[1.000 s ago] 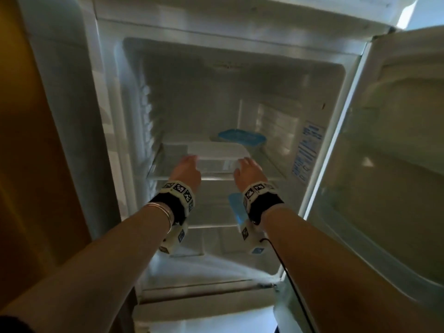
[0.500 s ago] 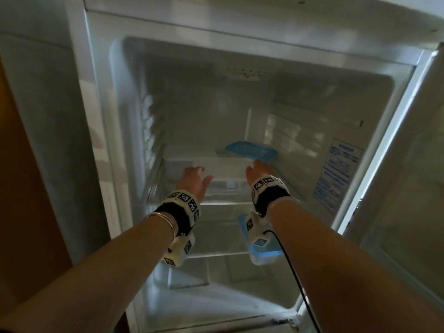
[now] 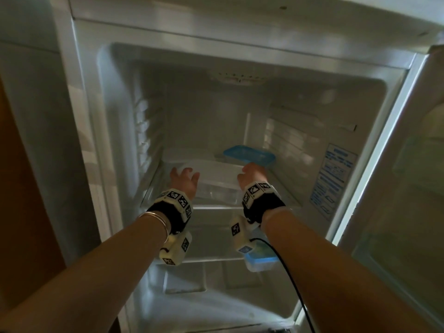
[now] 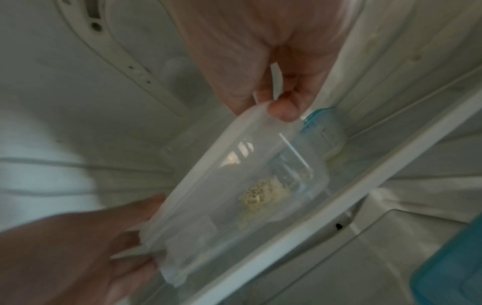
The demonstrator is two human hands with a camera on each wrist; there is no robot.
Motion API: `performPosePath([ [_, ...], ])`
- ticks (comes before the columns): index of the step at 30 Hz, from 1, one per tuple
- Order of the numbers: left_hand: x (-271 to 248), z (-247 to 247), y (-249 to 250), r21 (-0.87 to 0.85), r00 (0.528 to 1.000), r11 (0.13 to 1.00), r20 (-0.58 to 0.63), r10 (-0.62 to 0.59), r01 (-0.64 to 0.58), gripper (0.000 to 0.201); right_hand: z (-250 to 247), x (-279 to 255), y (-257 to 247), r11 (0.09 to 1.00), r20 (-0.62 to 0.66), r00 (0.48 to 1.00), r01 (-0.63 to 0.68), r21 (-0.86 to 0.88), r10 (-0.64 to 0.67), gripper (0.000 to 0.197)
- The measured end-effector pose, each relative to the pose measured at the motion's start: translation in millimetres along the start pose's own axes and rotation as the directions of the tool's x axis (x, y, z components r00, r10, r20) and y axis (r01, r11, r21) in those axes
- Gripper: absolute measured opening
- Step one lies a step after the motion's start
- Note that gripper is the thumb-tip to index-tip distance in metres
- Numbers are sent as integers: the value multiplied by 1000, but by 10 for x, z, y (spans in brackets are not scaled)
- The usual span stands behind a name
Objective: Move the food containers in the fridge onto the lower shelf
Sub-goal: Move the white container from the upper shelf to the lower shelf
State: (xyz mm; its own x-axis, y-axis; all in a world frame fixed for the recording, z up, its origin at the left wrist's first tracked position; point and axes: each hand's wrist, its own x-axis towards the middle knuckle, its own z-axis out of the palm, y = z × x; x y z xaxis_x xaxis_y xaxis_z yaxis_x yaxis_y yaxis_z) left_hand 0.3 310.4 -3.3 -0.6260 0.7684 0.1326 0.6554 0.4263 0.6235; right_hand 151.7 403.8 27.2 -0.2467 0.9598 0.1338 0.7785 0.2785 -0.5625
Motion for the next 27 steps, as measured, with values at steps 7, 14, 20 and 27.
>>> performPosePath([
  [7, -13, -44, -13, 45, 1000, 999, 18, -12, 11, 44, -35, 17, -37, 995, 68, 996, 57, -85, -51, 38],
  [14, -102, -20, -103, -35, 1000, 999, 17, -22, 22, 50, -87, 198, -25, 986, 229, 972, 79, -149, -43, 53],
  [20, -190, 16, -27, -92, 999, 995, 28, -47, 49, 54, -47, 214, 33, 988, 230, 971, 99, -122, -69, 51],
  [27, -218, -47, 76, -327, 1000, 945, -15, -20, 14, 61, -127, 18, 83, 997, 211, 975, 76, -22, -70, 40],
])
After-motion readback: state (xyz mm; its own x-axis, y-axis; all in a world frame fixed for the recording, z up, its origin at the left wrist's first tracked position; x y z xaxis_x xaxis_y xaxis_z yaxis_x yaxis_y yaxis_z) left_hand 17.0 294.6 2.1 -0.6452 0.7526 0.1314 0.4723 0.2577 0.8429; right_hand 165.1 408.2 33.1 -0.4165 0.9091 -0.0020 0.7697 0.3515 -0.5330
